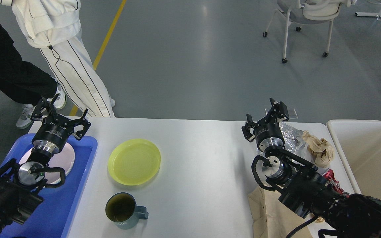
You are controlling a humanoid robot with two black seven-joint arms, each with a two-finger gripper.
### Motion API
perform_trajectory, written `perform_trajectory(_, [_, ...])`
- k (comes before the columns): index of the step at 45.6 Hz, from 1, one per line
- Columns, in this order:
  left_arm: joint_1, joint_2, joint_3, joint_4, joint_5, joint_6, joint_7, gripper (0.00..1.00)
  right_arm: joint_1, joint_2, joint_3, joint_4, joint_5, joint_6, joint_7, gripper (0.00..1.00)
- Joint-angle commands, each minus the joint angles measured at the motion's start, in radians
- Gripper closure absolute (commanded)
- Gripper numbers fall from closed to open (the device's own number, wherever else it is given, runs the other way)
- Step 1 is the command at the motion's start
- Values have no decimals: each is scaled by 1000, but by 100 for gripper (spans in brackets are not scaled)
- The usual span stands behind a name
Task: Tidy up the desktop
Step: 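Lift the left gripper up and away from the blue tray, then swing the left gripper over the yellow plate toward the dark mug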
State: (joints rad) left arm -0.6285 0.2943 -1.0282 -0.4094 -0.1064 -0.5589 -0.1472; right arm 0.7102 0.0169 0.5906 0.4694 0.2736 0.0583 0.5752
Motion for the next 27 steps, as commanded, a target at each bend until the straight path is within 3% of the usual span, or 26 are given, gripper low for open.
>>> perform_trajectory(1, [-144,54,201,1,5,168,0,2,0,0,0,0,1,0,0,0])
perform_trajectory(7, [-295,68,502,14,5,254,1,2,0,0,0,0,-1,0,0,0])
perform_trajectory(16, [-465,72,1035,63,5,248,1,2,0,0,0,0,-1,0,0,0])
perform_trajectory(27, [-614,66,1580,64,7,244,1,2,0,0,0,0,-1,0,0,0])
